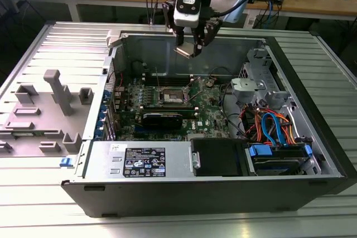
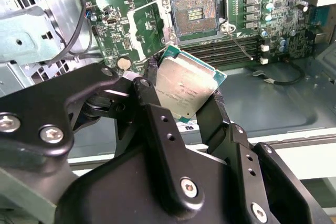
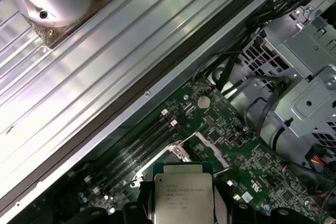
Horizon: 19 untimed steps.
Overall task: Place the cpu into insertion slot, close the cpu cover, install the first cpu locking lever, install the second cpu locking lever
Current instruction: 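Place the cpu into insertion slot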
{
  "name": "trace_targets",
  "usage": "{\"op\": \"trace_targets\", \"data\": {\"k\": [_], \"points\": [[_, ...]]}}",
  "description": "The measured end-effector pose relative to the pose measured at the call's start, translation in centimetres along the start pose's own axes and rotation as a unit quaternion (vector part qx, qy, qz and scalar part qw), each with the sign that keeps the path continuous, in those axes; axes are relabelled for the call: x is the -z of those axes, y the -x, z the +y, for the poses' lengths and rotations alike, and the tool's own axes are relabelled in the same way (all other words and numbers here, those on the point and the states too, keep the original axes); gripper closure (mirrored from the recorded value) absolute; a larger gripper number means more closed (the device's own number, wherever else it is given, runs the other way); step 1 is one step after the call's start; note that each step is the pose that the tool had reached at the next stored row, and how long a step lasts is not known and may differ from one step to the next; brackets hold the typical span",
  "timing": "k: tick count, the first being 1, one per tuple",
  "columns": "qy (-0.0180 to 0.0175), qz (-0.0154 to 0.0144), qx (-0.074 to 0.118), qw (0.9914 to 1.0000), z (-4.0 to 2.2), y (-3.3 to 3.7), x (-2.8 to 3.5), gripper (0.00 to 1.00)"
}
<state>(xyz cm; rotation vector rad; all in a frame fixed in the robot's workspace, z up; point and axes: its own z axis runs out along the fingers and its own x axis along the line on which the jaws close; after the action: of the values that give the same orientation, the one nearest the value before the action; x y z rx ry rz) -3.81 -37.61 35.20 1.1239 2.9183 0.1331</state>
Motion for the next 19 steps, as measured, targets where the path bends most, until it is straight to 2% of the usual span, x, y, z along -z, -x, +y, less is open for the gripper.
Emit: {"op": "trace_targets", "data": {"k": [3,6,19], "points": [[0.0003,-0.0025,-0.027,0.99962,0.00,0.01,-0.04,0.45],[0.0004,-0.0053,-0.057,0.99838,-0.02,0.01,-0.23,0.45],[0.0005,-0.0054,-0.058,0.99827,-0.03,0.01,-0.30,0.45]]}}
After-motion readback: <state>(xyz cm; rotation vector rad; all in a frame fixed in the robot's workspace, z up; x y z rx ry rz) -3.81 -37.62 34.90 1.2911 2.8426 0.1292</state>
